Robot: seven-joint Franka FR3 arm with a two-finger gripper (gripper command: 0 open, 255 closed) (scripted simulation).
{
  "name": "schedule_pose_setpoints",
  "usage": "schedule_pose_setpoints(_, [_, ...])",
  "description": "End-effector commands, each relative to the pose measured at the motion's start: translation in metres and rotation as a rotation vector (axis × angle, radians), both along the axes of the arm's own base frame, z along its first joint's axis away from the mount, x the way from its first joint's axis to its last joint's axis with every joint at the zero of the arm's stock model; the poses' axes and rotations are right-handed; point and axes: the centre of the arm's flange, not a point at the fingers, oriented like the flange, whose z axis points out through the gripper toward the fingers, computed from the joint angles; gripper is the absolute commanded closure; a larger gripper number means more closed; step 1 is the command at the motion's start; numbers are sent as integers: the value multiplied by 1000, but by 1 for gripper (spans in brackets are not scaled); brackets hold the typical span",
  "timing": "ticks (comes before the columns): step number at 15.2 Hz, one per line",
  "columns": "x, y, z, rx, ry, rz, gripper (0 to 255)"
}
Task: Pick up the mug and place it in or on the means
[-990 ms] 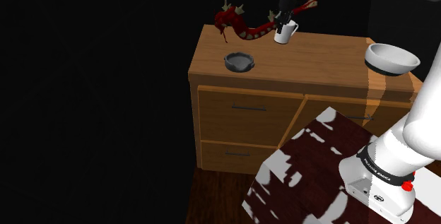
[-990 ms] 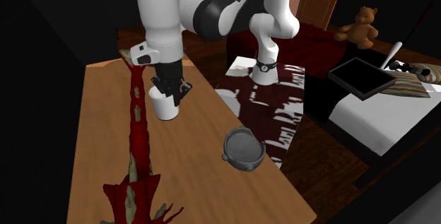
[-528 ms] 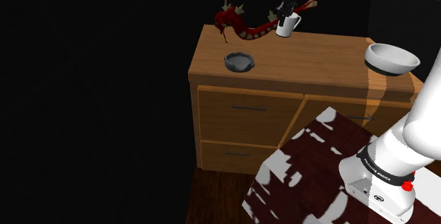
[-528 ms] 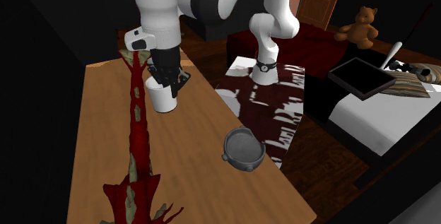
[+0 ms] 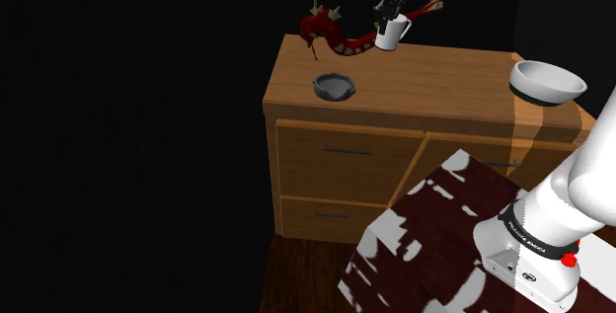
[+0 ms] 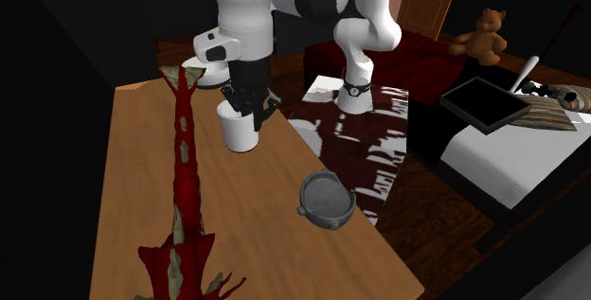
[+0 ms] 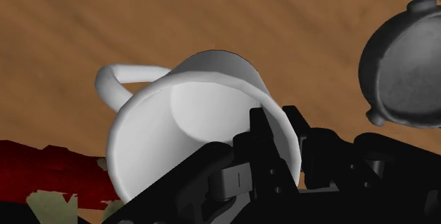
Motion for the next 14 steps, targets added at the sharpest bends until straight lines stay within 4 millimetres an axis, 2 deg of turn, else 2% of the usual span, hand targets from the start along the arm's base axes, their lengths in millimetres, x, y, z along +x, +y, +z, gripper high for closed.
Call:
schedule_pose_setpoints(1, [0,26,3,0,0,-1,255])
schedule_pose_setpoints(14, [4,197,16,0,0,-1,255])
